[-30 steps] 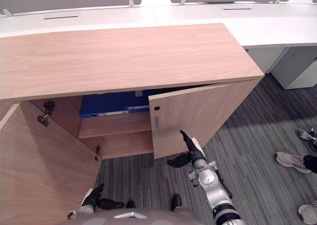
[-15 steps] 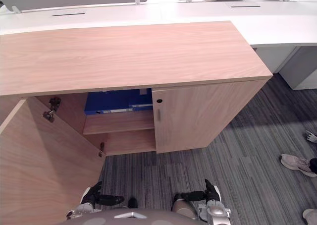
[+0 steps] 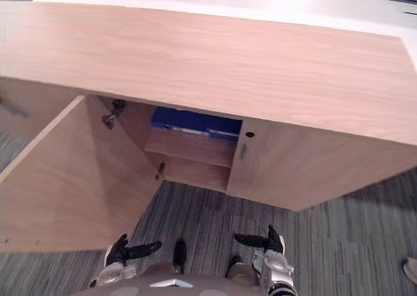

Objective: Walk over to the cabinet, pick up the folder, carry it to the office cabinet, place the folder inside the office cabinet, then close the office cabinet door

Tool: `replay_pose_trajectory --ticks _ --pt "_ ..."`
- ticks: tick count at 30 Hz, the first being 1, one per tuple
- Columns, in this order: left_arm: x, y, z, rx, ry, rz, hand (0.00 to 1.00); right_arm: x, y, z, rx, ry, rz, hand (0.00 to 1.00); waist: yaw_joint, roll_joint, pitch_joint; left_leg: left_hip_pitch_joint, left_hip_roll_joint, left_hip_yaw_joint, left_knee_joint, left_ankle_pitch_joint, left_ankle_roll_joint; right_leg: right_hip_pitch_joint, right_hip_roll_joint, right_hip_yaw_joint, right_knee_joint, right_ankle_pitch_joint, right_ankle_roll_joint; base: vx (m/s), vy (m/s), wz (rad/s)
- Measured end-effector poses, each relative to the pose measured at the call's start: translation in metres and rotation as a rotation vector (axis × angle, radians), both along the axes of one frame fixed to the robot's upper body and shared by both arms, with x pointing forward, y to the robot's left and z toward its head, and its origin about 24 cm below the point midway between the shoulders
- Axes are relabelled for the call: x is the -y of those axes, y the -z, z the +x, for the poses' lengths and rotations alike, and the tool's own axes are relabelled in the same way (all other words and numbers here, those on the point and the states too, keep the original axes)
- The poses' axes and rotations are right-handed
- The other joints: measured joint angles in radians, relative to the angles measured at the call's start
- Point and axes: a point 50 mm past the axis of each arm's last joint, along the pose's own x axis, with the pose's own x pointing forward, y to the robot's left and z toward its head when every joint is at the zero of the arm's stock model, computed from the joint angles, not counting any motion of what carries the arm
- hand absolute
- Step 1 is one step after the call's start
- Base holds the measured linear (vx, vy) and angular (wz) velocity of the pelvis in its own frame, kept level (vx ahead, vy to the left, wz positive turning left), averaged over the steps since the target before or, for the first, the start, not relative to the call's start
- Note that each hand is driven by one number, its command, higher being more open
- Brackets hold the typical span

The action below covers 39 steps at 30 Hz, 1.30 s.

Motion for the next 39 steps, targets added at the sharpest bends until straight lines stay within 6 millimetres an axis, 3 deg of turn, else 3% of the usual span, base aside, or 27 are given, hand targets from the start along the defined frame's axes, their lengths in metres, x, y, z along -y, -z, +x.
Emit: replay_pose_trajectory --ticks 1,2,3,4,5,8,14,21,25,31,34,39 --pt "0.000 0.001 0.000 -0.007 -0.002 -0.011 1.00 0.001 0.000 0.001 0.003 0.005 -0.005 1.00 -0.003 -0.004 0.001 0.015 0.005 0.062 0.067 -0.059 0.018 0.019 -0.006 -0.014 -0.001 0.000 0.002 0.02 0.050 0.69" --pt "0.003 0.002 -0.003 -0.015 -0.003 -0.018 1.00 0.005 0.000 -0.003 -0.005 0.017 -0.013 1.00 -0.021 0.008 -0.003 0.074 0.010 0.086 0.018 -0.068 0.006 0.053 0.002 -0.049 -0.020 0.007 0.013 0.03 0.047 0.64" --pt "0.006 0.002 -0.003 -0.015 0.000 -0.021 1.00 0.007 0.000 -0.004 -0.009 0.029 -0.015 1.00 -0.023 0.018 -0.006 0.088 0.014 0.079 -0.023 -0.066 0.003 0.056 0.011 -0.058 -0.026 0.009 0.018 -0.02 0.081 0.58" --pt "0.007 0.003 -0.001 -0.016 0.008 -0.024 1.00 0.010 0.001 -0.007 -0.019 0.048 -0.015 1.00 -0.020 0.023 -0.010 0.110 0.013 0.067 -0.086 -0.042 0.027 0.058 0.021 -0.061 -0.043 0.021 0.029 -0.06 0.097 0.29" --pt "0.004 0.002 0.000 -0.019 0.028 -0.012 1.00 0.007 0.003 -0.009 -0.036 0.047 -0.006 1.00 -0.018 0.010 -0.004 0.114 0.007 0.056 -0.108 -0.025 0.036 0.064 0.024 -0.064 -0.066 0.036 0.035 -0.06 0.090 0.22" --pt "-0.001 0.003 -0.005 -0.038 0.034 0.002 1.00 0.004 0.007 -0.016 -0.071 0.048 0.005 1.00 -0.018 -0.004 -0.003 0.114 -0.005 0.048 -0.111 -0.019 0.043 0.071 0.025 -0.060 -0.078 0.044 0.039 -0.04 0.039 0.12" --pt "-0.007 0.004 -0.013 -0.053 -0.018 0.002 1.00 0.004 0.010 -0.020 -0.103 0.045 0.009 1.00 -0.013 0.014 0.001 0.154 -0.018 0.005 -0.112 -0.017 0.046 0.137 0.034 -0.059 -0.104 0.043 0.036 -0.01 0.002 0.18" --pt "-0.044 0.004 -0.046 -0.071 -0.401 0.017 1.00 0.018 0.005 -0.009 -0.086 0.025 -0.041 1.00 0.000 0.025 -0.004 0.178 -0.005 -0.018 -0.118 -0.017 0.047 0.172 0.050 -0.063 -0.110 0.038 0.026 -0.03 -0.038 0.07" --pt "-0.082 -0.008 -0.058 -0.054 -0.515 0.113 1.00 0.027 0.004 -0.010 -0.098 0.018 -0.080 1.00 0.003 0.029 -0.004 0.195 -0.004 -0.036 -0.118 -0.015 0.045 0.201 0.053 -0.065 -0.117 0.037 0.026 -0.03 -0.013 0.11" --pt "-0.143 -0.058 -0.034 0.157 -0.519 0.335 1.00 0.030 0.004 -0.013 -0.106 0.016 -0.089 1.00 0.019 0.035 -0.004 0.203 -0.004 -0.040 -0.118 -0.014 0.044 0.212 0.054 -0.062 -0.118 0.037 0.025 -0.03 -0.004 0.03" --pt "-0.159 -0.085 -0.014 0.291 -0.495 0.421 1.00 0.031 0.005 -0.017 -0.117 0.012 -0.093 1.00 0.025 0.041 -0.003 0.207 -0.005 -0.047 -0.119 -0.014 0.044 0.224 0.055 -0.058 -0.120 0.033 0.019 -0.03 -0.005 0.06" --pt "-0.163 -0.104 0.004 0.400 -0.477 0.470 1.00 0.031 0.007 -0.022 -0.131 0.004 -0.098 1.00 0.025 0.043 -0.003 0.206 -0.002 -0.051 -0.119 -0.014 0.044 0.225 0.060 -0.051 -0.123 0.030 0.014 -0.01 -0.004 0.02"
